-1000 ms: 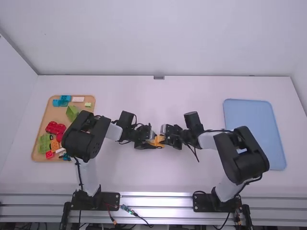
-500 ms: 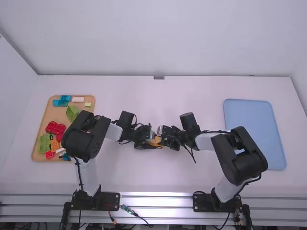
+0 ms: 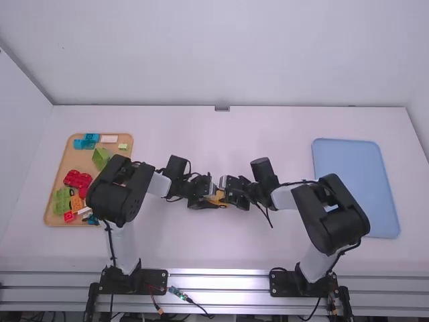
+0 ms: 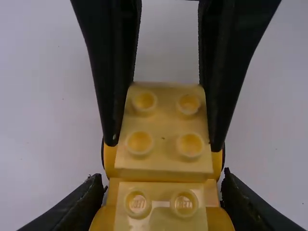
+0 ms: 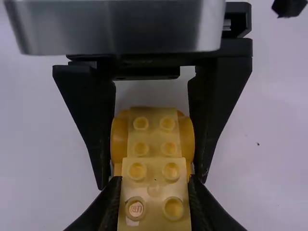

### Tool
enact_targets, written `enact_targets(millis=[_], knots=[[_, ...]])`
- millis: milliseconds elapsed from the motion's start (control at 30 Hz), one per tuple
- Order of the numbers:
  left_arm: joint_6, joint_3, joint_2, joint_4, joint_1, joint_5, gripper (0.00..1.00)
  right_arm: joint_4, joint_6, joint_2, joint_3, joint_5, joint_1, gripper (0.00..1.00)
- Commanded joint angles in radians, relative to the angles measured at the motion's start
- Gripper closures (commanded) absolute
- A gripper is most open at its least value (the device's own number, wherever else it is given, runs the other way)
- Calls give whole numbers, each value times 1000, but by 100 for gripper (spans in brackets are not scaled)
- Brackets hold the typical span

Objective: Assemble lego blocks to make yellow taxi

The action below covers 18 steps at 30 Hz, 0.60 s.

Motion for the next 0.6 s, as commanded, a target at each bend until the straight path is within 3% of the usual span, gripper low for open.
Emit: enact_targets(millis=[0,567], knots=[[0,5,10,-6,2,-5,50,-16,6,10,-5,-29,6,100],[27,3,10,-45,2,-4,52,-20,-20,10,-5,2,6,100]])
